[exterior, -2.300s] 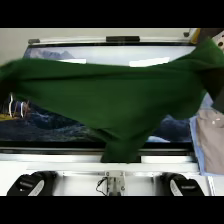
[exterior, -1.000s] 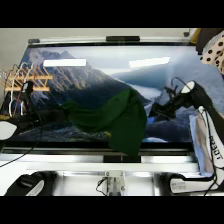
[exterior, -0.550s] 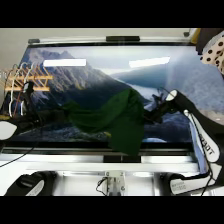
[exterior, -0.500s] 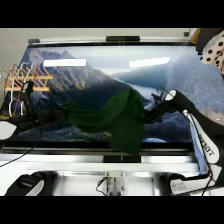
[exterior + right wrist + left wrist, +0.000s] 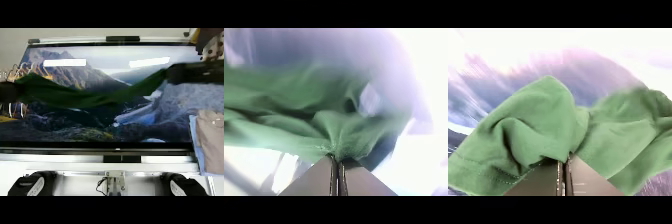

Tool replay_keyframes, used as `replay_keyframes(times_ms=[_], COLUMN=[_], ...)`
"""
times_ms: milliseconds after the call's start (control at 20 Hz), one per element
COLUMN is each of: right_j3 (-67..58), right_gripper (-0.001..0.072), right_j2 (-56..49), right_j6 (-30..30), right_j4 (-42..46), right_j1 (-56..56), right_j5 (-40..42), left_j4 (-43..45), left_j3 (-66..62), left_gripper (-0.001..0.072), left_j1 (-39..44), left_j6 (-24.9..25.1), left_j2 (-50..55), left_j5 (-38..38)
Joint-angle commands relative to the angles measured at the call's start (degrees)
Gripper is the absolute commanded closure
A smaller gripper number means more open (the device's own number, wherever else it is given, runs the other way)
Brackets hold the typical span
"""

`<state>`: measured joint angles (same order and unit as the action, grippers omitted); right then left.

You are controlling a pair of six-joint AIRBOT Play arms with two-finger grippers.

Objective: Fold the shirts.

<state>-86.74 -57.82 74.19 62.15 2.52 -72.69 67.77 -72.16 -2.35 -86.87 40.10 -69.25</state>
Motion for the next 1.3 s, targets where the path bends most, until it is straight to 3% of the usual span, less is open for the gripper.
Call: replay_keyframes(times_ms=[0,150,400,500,600,800,1050,1100,1150,1200,1250], right_j3=[-7.3,-7.3,-5.9,-2.0,3.5,13.9,15.1,15.1,15.1,15.1,15.1], right_gripper=[0.0654,0.0653,0.0653,0.0653,0.0653,0.0653,0.0653,0.0653,0.0653,0.0653,0.0653], right_j2=[16.6,24.0,22.6,19.9,16.2,5.0,-11.7,-14.0,-15.8,-17.2,-17.9], right_j6=[4.9,12.2,13.3,13.3,13.3,13.3,13.3,13.3,13.2,13.2,13.0], right_j4=[4.9,7.1,15.6,18.4,18.3,11.6,-2.3,-4.9,-6.9,-7.9,-7.8], right_j1=[-0.1,-0.1,-0.1,-0.1,-0.1,0.0,0.0,0.0,0.0,0.0,0.0], right_j5=[11.3,10.7,-6.7,-8.6,-6.1,5.0,16.7,17.7,18.0,17.6,17.1], left_j4=[0.8,-6.2,-7.3,-7.4,-7.3,-8.3,-16.0,-18.3,-19.0,-18.9,-18.9], left_j3=[-17.6,-21.3,-14.8,-7.0,3.6,18.6,20.0,20.0,19.3,17.9,15.8], left_gripper=[0.0674,0.0674,0.0674,0.0674,0.0674,0.0674,0.0669,0.0595,0.0404,0.0111,-0.0013], left_j1=[-4.8,-4.8,-4.8,-4.8,-4.8,-4.8,-4.8,-4.9,-5.4,-6.5,-8.3], left_j6=[-4.8,-7.2,-7.5,-6.8,-5.3,-5.4,-5.3,-5.3,-5.3,-4.6,-3.0], left_j2=[-0.5,-2.4,-2.6,-2.5,-1.9,4.2,20.2,23.3,25.9,28.1,29.8], left_j5=[-11.9,-12.3,-18.6,-18.3,-15.1,-0.7,13.4,15.3,15.0,13.6,10.9])
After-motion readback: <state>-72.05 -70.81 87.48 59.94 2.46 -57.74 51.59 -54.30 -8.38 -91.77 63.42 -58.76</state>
